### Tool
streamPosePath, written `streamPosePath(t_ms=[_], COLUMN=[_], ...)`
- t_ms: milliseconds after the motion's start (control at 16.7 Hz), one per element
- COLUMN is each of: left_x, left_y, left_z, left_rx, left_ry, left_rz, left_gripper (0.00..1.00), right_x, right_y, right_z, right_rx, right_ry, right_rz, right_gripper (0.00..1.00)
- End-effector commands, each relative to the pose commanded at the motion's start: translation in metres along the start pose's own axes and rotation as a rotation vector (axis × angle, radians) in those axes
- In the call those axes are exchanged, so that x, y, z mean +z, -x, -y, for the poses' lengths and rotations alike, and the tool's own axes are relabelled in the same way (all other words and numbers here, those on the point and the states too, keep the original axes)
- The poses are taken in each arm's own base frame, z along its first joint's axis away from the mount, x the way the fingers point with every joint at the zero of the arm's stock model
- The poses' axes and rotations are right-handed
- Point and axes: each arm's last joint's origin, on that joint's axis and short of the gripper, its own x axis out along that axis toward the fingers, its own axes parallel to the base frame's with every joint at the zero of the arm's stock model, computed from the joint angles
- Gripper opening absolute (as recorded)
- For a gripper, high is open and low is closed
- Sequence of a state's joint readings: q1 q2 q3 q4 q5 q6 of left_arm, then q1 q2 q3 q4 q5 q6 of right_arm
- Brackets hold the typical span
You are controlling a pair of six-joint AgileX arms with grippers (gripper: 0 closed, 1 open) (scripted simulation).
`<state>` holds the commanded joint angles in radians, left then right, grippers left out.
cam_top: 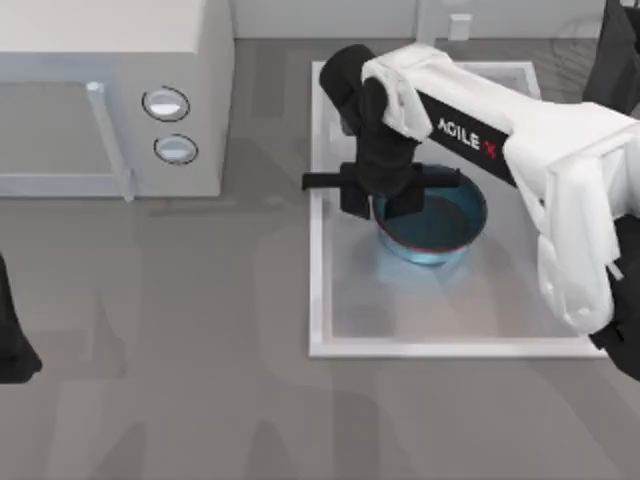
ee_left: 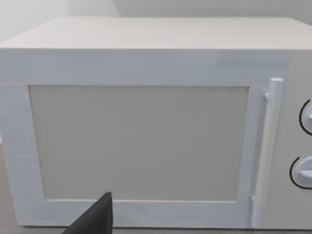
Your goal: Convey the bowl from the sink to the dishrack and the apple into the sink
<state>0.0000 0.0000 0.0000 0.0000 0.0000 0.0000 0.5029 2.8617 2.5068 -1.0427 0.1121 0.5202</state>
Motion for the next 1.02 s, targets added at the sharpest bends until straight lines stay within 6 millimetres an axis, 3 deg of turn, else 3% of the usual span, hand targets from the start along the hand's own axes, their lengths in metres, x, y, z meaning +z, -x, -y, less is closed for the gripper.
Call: streamPosePath(t_ms=[120,720,840,1020], left_x=[0.000,0.000,0.000,0.000], left_y=[0.000,0.000,0.000,0.000], left_z=[0.000,0.000,0.000,0.000], left_rx=[0.000,0.000,0.000,0.000], left_ry=[0.000,0.000,0.000,0.000], left_rz=[0.000,0.000,0.000,0.000], left_gripper=[1.00,1.00,1.00,1.00], right_x=[0.000,-0.001,-0.009,-0.032], right_y=[0.000,0.008,0.030,0.091], right_z=[0.000,-0.002,-0.013,-0.034], right_rx=[0.000,0.001,0.002,0.006], right_ry=[0.000,-0.001,0.004,0.005], right_rz=[0.000,0.003,0.000,0.001], right_gripper=[0.00,0.00,0.00,0.00])
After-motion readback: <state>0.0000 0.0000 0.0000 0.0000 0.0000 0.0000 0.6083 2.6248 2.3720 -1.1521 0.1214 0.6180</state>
